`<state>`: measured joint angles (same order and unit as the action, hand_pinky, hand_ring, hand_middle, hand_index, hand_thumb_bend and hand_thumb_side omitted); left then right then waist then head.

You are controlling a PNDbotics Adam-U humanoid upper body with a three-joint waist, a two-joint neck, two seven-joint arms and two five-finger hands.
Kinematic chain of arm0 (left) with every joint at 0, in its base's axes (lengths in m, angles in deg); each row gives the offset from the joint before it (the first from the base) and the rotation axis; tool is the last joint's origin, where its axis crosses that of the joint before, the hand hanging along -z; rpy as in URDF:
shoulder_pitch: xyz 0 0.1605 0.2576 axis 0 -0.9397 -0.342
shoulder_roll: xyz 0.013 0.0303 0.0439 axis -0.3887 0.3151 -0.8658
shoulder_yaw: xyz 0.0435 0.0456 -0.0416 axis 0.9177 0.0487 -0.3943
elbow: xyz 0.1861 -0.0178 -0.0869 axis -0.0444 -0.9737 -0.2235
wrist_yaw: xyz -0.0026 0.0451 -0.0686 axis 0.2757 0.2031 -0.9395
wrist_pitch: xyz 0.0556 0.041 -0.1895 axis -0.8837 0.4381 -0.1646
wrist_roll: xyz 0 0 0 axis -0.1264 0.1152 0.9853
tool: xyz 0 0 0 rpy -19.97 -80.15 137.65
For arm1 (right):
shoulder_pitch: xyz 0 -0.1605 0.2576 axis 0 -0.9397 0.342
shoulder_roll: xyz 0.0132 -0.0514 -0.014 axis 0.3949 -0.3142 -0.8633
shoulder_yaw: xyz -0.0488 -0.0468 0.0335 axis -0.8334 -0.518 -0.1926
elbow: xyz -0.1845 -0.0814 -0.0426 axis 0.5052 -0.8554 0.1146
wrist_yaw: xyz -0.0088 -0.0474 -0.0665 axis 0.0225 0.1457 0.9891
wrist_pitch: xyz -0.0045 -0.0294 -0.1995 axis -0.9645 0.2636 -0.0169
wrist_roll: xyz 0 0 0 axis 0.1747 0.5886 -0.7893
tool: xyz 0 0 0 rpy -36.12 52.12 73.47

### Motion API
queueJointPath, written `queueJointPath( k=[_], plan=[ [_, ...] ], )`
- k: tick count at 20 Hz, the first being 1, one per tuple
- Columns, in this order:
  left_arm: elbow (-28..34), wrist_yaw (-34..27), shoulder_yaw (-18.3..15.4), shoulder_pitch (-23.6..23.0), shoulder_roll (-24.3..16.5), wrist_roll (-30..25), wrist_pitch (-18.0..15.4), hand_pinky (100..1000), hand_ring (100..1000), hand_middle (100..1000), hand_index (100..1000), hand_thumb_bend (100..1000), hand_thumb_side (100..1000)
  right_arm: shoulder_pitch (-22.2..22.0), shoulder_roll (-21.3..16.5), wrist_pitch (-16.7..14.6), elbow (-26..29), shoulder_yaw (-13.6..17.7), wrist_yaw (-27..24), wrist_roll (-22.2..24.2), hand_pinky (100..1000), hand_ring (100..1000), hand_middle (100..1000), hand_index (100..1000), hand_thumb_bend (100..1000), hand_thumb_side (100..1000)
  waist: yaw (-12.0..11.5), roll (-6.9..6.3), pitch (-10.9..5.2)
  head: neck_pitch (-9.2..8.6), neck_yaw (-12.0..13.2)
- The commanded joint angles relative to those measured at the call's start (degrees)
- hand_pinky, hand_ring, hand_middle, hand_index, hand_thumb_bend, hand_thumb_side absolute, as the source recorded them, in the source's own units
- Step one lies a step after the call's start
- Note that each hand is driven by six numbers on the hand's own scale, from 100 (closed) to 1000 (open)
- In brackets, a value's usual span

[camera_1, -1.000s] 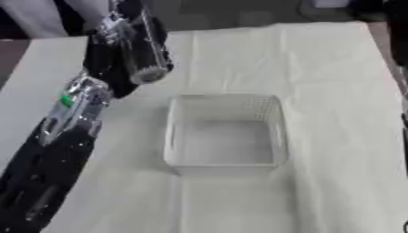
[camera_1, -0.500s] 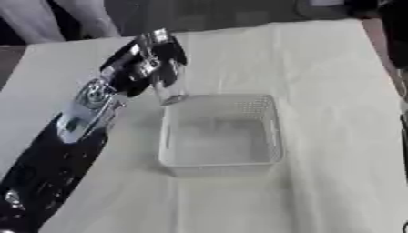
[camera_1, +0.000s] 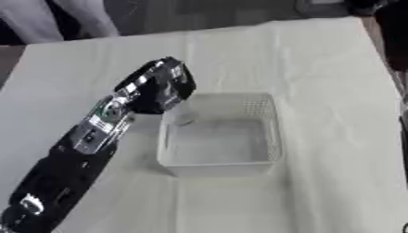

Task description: Pick up objects on the table and place them in the box.

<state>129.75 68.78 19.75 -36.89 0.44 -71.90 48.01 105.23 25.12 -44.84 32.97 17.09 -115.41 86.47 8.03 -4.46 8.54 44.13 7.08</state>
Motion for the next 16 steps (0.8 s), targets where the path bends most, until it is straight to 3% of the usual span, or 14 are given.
queueJointPath(
  k=[1, 3, 4, 5, 7, 9, 10, 11, 12, 16],
  plan=[
    [-0.95, 1.39, 0.87, 0.36, 0.21, -1.73, -1.49, 100, 258, 387, 394, 100, 424, 0.74, -0.80, -0.02, 0.87, 0.05, 0.16, 0.03, 677, 824, 940, 478, 100, 863, 0.13, 0.23, -0.72, -0.01, 0.26],
    [-1.21, 2.08, 1.05, 0.42, 0.25, -3.11, -2.13, 100, 320, 457, 466, 100, 408, 0.75, -0.74, -0.02, 0.86, 0.05, 0.16, 0.03, 677, 824, 940, 478, 100, 862, 0.11, 0.26, -0.74, -0.01, 0.23],
    [-1.27, 2.44, 1.01, 0.44, 0.28, -3.63, -2.44, 174, 375, 506, 527, 100, 443, 0.75, -0.72, -0.02, 0.86, 0.05, 0.16, 0.03, 677, 824, 940, 478, 100, 862, 0.10, 0.27, -0.75, -0.01, 0.22],
    [-1.09, 3.00, 0.99, 0.51, 0.23, -4.27, -3.19, 278, 462, 593, 630, 100, 558, 0.72, -0.69, -0.01, 0.86, 0.06, 0.16, 0.03, 677, 823, 940, 478, 100, 862, 0.08, 0.29, -0.79, -0.01, 0.18],
    [-0.63, 4.18, 0.86, 0.64, 0.11, -5.66, -5.20, 433, 588, 733, 764, 100, 643, 0.68, -0.63, 0.02, 0.84, 0.07, 0.17, 0.03, 677, 823, 940, 479, 100, 861, 0.07, 0.31, -0.83, -0.01, 0.14],
    [0.10, 5.52, 0.43, 0.81, -0.04, -7.41, -7.88, 587, 724, 843, 885, 326, 701, 0.61, -0.59, 0.08, 0.83, 0.09, 0.19, 0.03, 677, 823, 940, 478, 100, 860, 0.04, 0.33, -0.88, -0.01, 0.11],
    [0.30, 6.09, 0.10, 0.79, -0.07, -8.10, -9.05, 587, 724, 843, 885, 326, 701, 0.58, -0.58, 0.10, 0.84, 0.09, 0.21, 0.03, 677, 823, 940, 478, 100, 860, 0.02, 0.34, -0.89, -0.01, 0.10],
    [0.67, 6.51, -0.32, 0.75, -0.07, -8.67, -10.25, 639, 768, 883, 934, 406, 718, 0.54, -0.59, 0.13, 0.84, 0.10, 0.23, 0.03, 676, 823, 940, 477, 100, 861, -0.02, 0.34, -0.91, -0.01, 0.07],
    [0.91, 6.71, -0.70, 0.65, -0.04, -9.12, -11.16, 648, 771, 888, 941, 425, 723, 0.51, -0.60, 0.15, 0.86, 0.11, 0.26, 0.03, 676, 823, 940, 476, 100, 860, -0.05, 0.35, -0.91, -0.01, 0.06],
    [1.48, 5.16, -1.58, 0.64, -0.01, -10.22, -12.45, 630, 757, 881, 929, 452, 723, 0.42, -0.59, 0.21, 0.87, 0.11, 0.35, 0.03, 674, 823, 940, 476, 100, 860, -0.25, 0.35, -0.95, -0.01, 0.04]
  ],
)
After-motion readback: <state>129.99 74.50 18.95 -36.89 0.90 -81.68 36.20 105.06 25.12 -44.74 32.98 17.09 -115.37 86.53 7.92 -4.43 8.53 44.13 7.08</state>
